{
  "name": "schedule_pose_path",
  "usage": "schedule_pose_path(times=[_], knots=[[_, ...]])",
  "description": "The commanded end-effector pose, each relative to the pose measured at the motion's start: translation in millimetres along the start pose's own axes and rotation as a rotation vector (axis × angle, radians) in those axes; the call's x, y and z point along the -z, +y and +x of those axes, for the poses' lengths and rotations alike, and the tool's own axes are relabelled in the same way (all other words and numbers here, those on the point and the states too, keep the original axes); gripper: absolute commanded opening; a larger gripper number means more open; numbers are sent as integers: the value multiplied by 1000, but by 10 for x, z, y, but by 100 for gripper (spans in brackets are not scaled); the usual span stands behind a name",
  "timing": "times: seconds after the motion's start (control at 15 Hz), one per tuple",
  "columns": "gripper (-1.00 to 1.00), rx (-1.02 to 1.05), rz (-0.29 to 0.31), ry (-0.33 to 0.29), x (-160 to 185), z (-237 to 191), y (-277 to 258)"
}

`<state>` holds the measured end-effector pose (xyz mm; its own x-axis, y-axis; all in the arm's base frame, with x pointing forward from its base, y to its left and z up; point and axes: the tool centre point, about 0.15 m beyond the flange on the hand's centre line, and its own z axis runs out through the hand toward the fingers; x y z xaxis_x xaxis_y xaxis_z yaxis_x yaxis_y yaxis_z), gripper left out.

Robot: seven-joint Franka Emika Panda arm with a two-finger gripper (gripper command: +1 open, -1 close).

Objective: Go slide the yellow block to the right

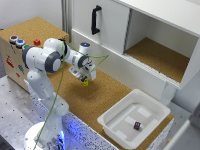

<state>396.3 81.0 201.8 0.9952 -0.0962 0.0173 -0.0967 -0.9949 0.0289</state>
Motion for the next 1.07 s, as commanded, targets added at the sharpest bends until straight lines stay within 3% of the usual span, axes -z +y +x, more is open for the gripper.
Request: schedule_pose_path(times=[0.0,0.67,1.0], knots=[[-100,51,31,25,183,-244,107],[-100,41,-5,-20,-49,-556,409],[-100,1,32,23,-46,-418,534]])
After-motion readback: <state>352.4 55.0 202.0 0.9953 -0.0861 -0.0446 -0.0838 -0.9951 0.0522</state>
